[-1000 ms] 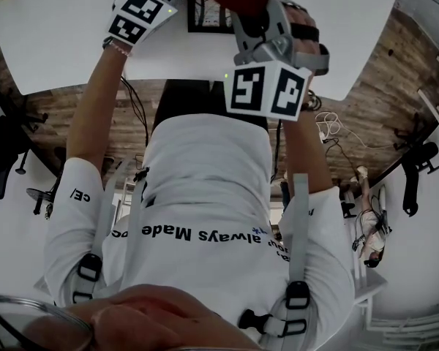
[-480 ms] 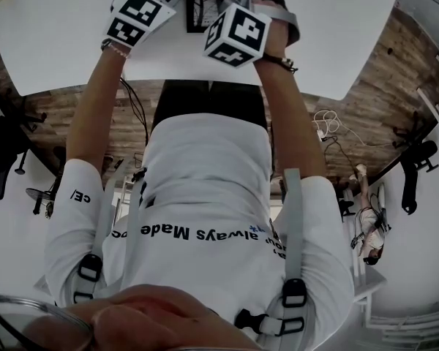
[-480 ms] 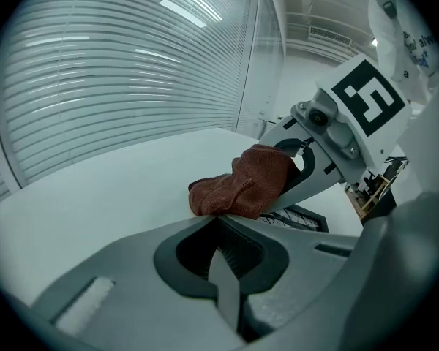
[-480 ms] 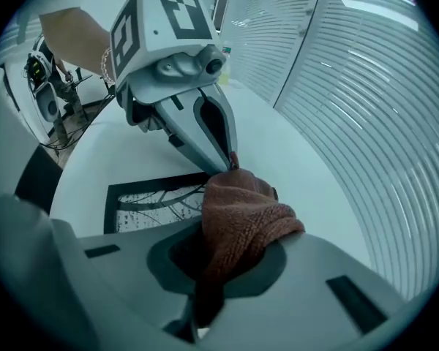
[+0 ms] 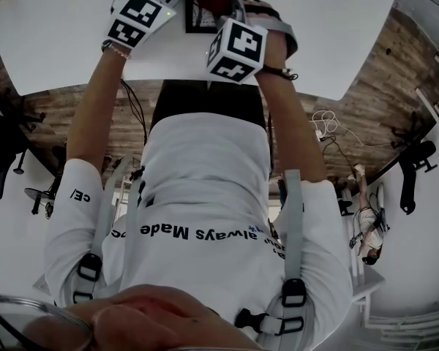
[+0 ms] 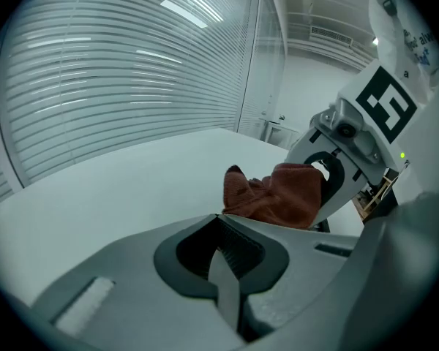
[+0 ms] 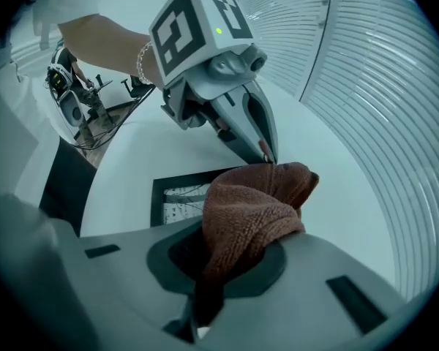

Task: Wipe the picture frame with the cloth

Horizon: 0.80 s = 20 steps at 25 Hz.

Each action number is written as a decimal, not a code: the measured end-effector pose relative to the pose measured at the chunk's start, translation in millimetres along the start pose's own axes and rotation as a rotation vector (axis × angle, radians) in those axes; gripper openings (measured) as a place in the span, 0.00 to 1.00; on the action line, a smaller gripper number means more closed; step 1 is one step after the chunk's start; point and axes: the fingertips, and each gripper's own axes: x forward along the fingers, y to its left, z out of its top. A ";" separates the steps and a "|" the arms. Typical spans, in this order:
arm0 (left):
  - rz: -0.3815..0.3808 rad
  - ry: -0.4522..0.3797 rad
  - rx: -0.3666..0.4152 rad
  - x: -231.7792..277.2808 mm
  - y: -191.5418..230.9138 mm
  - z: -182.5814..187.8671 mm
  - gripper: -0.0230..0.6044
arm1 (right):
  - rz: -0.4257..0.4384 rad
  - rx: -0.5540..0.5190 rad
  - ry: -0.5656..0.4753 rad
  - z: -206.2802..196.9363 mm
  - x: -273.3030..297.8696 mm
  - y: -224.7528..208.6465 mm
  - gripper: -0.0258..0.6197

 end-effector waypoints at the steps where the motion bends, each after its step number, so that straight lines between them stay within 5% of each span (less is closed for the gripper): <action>1: 0.002 -0.001 -0.002 0.5 0.6 -0.6 0.04 | 0.026 -0.006 0.004 -0.6 0.5 6.6 0.07; 20: 0.020 0.003 -0.003 1.2 3.4 -2.5 0.04 | 0.315 -0.094 0.080 -21.6 -23.6 112.3 0.07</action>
